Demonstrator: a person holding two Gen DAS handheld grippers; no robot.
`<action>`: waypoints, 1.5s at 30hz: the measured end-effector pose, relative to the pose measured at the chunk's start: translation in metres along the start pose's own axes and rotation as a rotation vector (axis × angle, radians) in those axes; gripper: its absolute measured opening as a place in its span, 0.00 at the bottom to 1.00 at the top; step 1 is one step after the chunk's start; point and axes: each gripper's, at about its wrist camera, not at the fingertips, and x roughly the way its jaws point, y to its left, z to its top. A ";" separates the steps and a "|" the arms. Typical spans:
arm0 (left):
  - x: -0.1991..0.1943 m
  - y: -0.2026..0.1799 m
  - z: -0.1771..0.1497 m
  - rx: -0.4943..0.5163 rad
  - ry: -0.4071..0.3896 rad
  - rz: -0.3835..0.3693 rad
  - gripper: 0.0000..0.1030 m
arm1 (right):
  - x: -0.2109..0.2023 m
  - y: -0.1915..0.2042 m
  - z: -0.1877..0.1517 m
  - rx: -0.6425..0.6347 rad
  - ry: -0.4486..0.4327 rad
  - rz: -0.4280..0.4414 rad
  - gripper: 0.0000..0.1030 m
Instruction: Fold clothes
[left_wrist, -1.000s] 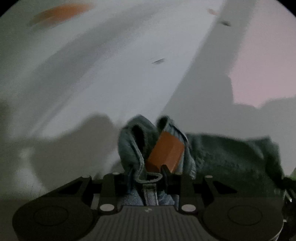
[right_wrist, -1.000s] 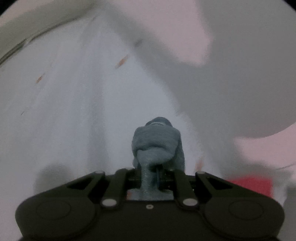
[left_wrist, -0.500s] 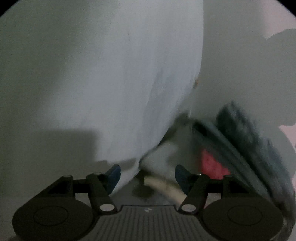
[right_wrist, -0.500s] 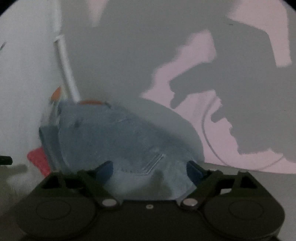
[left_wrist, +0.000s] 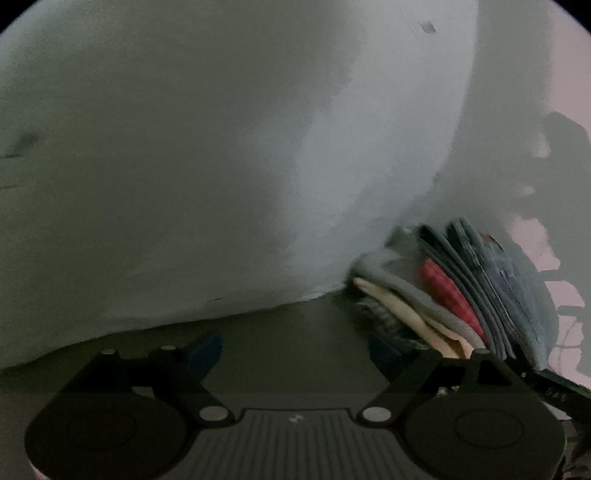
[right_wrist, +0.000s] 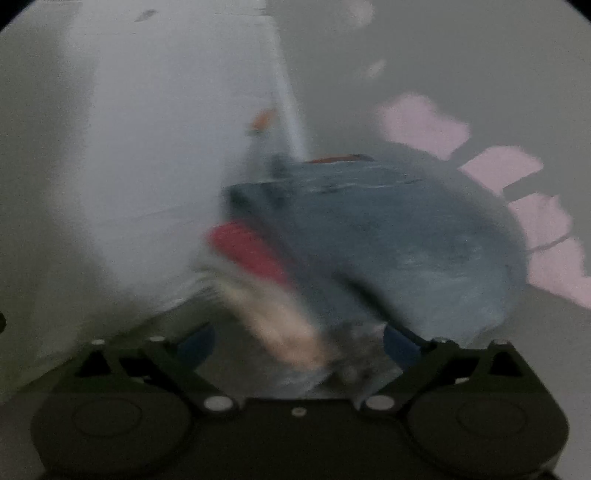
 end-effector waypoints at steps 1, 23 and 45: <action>-0.019 0.008 -0.003 -0.016 -0.013 0.019 0.88 | -0.010 0.011 -0.002 -0.009 0.012 0.033 0.99; -0.425 0.085 -0.145 -0.030 -0.380 0.175 1.00 | -0.338 0.205 -0.092 -0.288 -0.115 0.369 1.00; -0.528 0.071 -0.271 -0.124 -0.119 0.371 1.00 | -0.497 0.200 -0.214 -0.442 0.137 0.377 1.00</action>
